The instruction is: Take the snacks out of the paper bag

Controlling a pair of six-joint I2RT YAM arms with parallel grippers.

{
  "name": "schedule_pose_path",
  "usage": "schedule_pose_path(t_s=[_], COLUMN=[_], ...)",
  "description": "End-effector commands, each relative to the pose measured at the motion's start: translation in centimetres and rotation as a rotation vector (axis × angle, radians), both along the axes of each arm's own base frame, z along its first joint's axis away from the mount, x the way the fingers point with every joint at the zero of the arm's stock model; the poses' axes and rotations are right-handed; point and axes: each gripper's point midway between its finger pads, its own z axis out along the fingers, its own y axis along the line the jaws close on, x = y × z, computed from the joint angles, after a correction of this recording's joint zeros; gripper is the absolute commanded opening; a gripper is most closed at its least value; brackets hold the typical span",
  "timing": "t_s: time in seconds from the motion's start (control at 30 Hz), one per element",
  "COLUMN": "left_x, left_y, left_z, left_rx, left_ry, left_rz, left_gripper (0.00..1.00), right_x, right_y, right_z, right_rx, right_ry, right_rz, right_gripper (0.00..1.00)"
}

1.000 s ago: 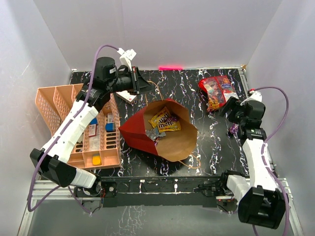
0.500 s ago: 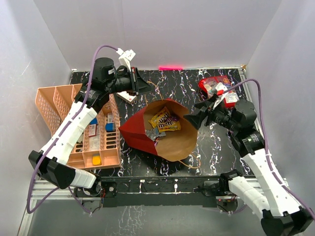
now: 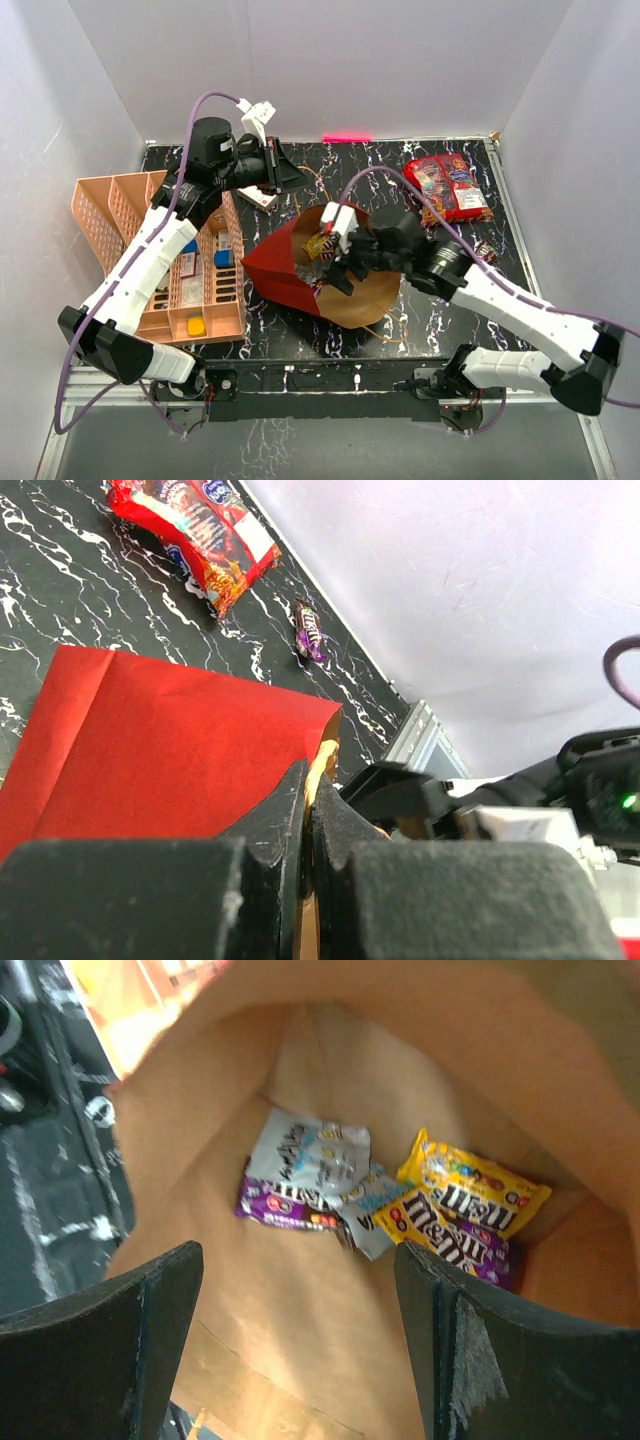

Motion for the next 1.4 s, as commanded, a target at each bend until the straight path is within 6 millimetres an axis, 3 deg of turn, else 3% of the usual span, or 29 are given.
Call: schedule_pose_path(t_s=[0.0,0.1,0.33,0.5,0.63,0.87,1.1,1.37], left_x=[-0.8,-1.1,-2.0,-2.9,-3.4,-4.3,-6.0,-7.7], left_y=[0.2,0.2,0.3,0.2,0.2,0.0,-0.6,-1.3], left_z=[2.2,2.2,2.8,2.1,1.7,1.7,1.5,1.2], left_rx=[-0.018,-0.023,-0.018,0.010,0.010,0.006,0.029,0.046], left_ry=[-0.066,-0.066,-0.111,-0.148,-0.149,-0.166,-0.211,-0.233], left_rz=[-0.013,-0.018,-0.052,-0.076,-0.094,-0.128,-0.188,-0.231], left_gripper=[0.00,0.00,0.00,0.00,0.00,0.00,0.00,0.00], right_x=[2.3,2.4,1.1,2.5,3.4,6.2,8.0,8.5], right_y=[-1.5,-1.6,-1.1,-0.9,-1.0,-0.8,-0.4,-0.4], right_z=[-1.3,-1.4,-4.6,-6.3,-9.2,-11.4,-13.0,-15.0], right_rx=[-0.215,-0.221,-0.262,-0.332,-0.466,-0.595,-0.555,-0.512], right_ry=[-0.122,-0.210,-0.449,-0.581,-0.601,-0.698,-0.705,-0.662], right_rz=[-0.086,-0.036,0.216,0.255,0.329,0.344,0.336,0.312], right_gripper=[0.80,0.83,0.84,0.85,0.84,0.82,0.73,0.74])
